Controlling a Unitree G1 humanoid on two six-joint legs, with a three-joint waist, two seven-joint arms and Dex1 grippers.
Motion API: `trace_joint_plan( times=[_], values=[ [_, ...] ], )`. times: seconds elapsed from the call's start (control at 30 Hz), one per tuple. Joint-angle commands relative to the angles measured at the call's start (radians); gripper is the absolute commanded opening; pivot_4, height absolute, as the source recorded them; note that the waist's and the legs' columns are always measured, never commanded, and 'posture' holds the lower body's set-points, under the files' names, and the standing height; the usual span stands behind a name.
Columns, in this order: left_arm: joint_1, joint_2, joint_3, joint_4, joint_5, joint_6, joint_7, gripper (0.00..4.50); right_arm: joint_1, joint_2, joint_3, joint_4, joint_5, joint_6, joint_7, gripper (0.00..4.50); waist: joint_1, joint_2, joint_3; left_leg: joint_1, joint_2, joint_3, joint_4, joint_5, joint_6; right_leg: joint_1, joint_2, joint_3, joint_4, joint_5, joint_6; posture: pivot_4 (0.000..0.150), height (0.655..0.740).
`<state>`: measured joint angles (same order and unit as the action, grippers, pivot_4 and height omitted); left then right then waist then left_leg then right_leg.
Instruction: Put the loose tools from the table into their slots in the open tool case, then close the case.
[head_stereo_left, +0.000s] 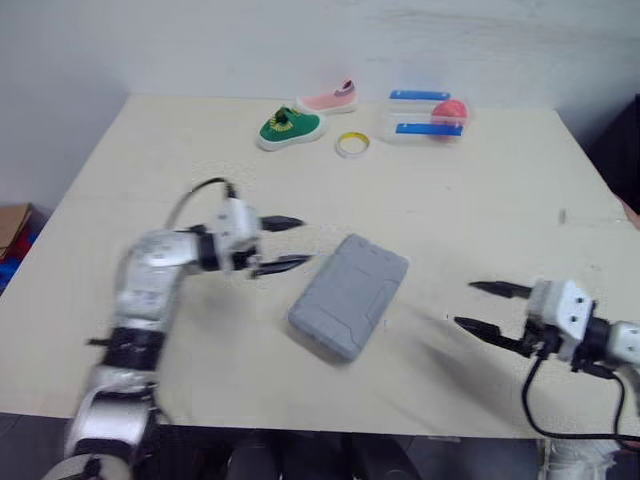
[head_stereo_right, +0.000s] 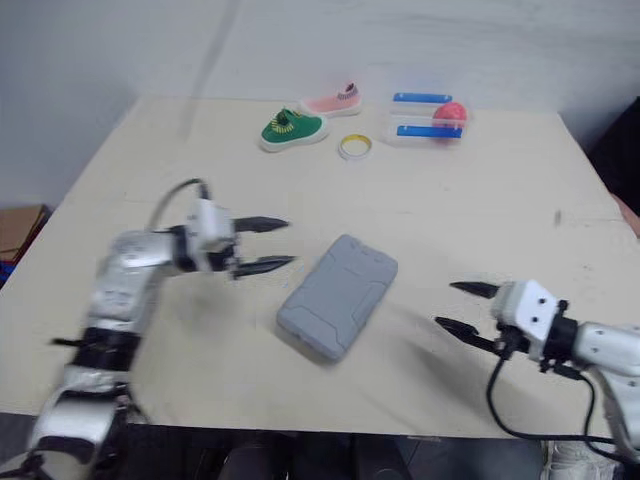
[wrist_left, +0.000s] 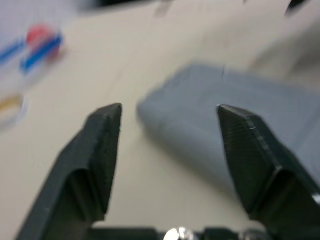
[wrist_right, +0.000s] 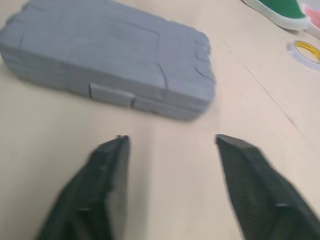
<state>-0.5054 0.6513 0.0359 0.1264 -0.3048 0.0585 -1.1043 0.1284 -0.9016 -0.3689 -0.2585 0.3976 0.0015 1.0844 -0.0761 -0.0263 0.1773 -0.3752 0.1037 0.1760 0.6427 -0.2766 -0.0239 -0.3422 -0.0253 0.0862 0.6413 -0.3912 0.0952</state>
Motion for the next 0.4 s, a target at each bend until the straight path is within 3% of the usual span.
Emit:
trace_joint_plan(
  times=[0.03, 0.2, 0.4],
  values=[
    [0.135, 0.106, 0.093, -0.082, -0.002, 0.033, 0.007, 4.48, -0.02, -0.057, -0.08, 0.015, 0.018, -0.068, 0.072, 4.5, -0.004, 0.0, 0.004, 0.0, 0.0, 0.0, 0.0, 0.0, 0.0, 0.0, -0.001, 0.0, 0.0, -0.001, 0.0, 0.15, 0.74],
    [0.255, 0.156, 0.199, -0.183, -0.006, 0.14, 0.128, 4.48, -0.065, -0.115, -0.082, 0.067, 0.008, -0.076, 0.117, 4.5, 0.016, -0.006, 0.013, -0.001, -0.002, -0.002, 0.001, -0.001, 0.004, 0.002, -0.004, -0.002, 0.0, 0.0, 0.001, 0.15, 0.74],
    [0.332, 0.159, 0.239, -0.199, 0.004, 0.099, 0.172, 4.48, -0.144, -0.101, -0.021, 0.158, -0.016, -0.101, 0.121, 4.5, 0.019, -0.007, 0.013, 0.0, -0.003, -0.001, 0.001, -0.003, 0.005, 0.002, -0.006, -0.002, -0.003, 0.0, 0.002, 0.15, 0.74]
  ],
)
